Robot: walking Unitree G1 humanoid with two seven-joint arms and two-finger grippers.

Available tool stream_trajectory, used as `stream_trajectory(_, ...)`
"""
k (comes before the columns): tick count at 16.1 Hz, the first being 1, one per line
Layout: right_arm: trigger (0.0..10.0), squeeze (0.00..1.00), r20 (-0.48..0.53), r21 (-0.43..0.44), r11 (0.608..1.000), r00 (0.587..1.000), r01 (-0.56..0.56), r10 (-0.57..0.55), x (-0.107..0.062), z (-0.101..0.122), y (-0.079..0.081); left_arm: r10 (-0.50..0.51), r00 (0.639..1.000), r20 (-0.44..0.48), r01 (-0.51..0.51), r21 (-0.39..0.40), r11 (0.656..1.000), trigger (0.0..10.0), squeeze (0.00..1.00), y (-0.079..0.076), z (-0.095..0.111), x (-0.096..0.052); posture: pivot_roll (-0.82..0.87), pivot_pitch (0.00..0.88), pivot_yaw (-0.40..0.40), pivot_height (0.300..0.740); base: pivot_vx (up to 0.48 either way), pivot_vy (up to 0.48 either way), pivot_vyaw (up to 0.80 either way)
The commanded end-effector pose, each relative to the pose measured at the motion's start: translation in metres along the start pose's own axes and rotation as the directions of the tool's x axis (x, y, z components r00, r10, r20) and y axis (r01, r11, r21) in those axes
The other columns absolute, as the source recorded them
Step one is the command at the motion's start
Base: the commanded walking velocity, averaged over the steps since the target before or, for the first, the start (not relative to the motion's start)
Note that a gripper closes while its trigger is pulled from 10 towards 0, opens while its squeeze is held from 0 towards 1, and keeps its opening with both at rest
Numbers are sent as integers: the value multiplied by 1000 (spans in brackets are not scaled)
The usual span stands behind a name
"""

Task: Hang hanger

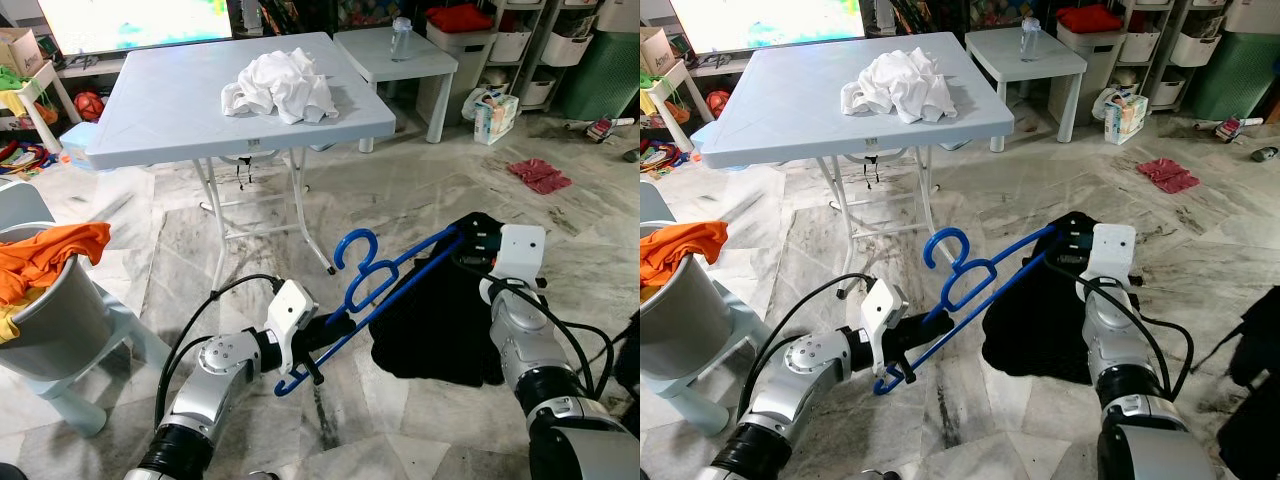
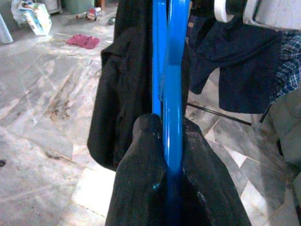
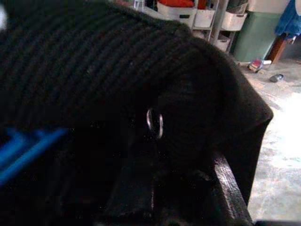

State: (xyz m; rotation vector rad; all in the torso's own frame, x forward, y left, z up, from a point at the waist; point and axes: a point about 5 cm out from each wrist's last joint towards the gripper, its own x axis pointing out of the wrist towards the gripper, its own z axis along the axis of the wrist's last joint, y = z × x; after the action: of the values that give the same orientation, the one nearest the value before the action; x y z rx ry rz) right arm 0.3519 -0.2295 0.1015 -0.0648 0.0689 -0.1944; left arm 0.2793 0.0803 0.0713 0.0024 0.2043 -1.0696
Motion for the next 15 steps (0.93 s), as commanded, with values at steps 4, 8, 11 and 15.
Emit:
stream_trajectory(4,0,0,145,59,996,987,64,-72,10,35,-7,48,996,-75,-44,51,998,0,0,-7,-20,-19,-35,0,16,740,0,0,0)
stream_trajectory(8,0,0,201,84,990,971,113,-128,14,53,-15,55,986,-154,-47,53,997,0,0,-13,-38,-38,-17,2,8,740,0,0,0)
stream_trajectory(11,0,0,226,71,989,964,126,-139,17,61,-16,87,989,-122,-78,73,994,0,0,-15,-33,-44,-8,0,7,740,0,0,0)
stream_trajectory(15,0,0,240,64,989,959,137,-148,14,62,-25,494,867,60,-497,48,866,0,0,3,-19,-67,10,4,8,740,0,0,0)
